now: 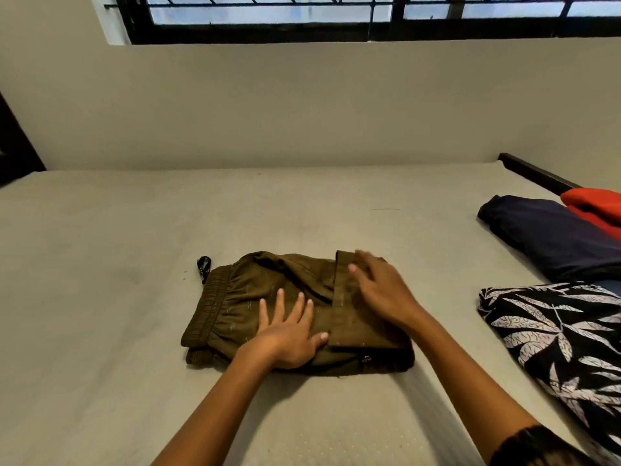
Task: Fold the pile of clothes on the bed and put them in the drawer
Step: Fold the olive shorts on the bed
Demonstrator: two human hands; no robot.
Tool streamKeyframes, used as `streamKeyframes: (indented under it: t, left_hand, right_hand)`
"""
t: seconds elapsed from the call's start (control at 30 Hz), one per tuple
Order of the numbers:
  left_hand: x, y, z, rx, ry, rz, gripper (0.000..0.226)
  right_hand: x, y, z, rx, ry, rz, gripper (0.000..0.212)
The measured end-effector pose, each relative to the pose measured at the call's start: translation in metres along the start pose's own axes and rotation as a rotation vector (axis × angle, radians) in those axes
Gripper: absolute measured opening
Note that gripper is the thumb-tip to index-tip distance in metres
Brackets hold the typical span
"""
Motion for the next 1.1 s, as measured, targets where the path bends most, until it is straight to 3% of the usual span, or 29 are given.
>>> streamKeyframes:
  t: [0.1,0.2,0.3,0.37,0.47,0.53,0.6,0.73,0.8,0.9,1.0,1.1]
  left_hand:
    - [0.006,-0.011,-0.002,0.008,0.167,0.094,0.065]
    - [0.010,-0.012,0.000,0.034,0.359,0.096,0.062]
    - [0.010,0.002,-0.004,0.081,0.419,-0.020,0.065]
    - [0.011,0.015,-0.009,0.051,0.414,-0.135,0.076]
    - [0.006,0.025,-0.023,0.012,0.349,-0.228,0.089]
    - [0.002,0.024,-0.029,-0.025,0.313,-0.234,0.089]
    - [-0.001,0.022,-0.031,-0.032,0.293,-0.228,0.089]
    - [0.001,0.022,-0.032,-0.026,0.283,-0.259,0.101]
    - [0.003,0.022,-0.032,-0.024,0.264,-0.257,0.105]
    - [0.004,0.023,-0.031,-0.023,0.240,-0.239,0.103]
    - [0.004,0.027,-0.031,0.021,0.243,-0.263,0.107]
    - [0.006,0.039,-0.029,0.185,0.241,-0.308,0.106]
  right_hand:
    - [0.006,0.009,-0.035,0.457,-0.130,0.169,0.071]
    - [0.009,0.014,-0.053,0.636,-0.120,0.254,0.103]
    - [0.009,0.023,-0.060,0.670,-0.200,0.238,0.105]
    - [0.005,0.024,-0.057,0.659,-0.264,0.240,0.090]
    - [-0.001,0.018,-0.035,0.358,-0.356,0.135,0.057]
    - [-0.004,0.018,-0.014,0.070,-0.215,0.038,0.049]
    - [-0.001,0.022,0.004,-0.012,-0.019,-0.075,0.044]
    - [0.015,0.026,0.008,0.015,-0.125,-0.229,0.061]
    - [0.017,0.022,0.007,-0.002,-0.093,-0.254,0.070]
    - [0.013,0.020,0.014,-0.183,-0.078,-0.461,0.085]
    - [0.010,0.023,0.027,-0.413,-0.172,-0.641,0.086]
    - [0.007,0.026,0.046,-0.520,-0.130,-0.646,0.079]
Point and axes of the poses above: each hand's wrist, its own x-axis away from the middle knuckle, its own z-axis out of the back of the hand, y = z × x, the point moved 1 cm from there along -x, towards the middle knuckle, and after that the axes turned 6 degrees about y, right-handed, at the moved point
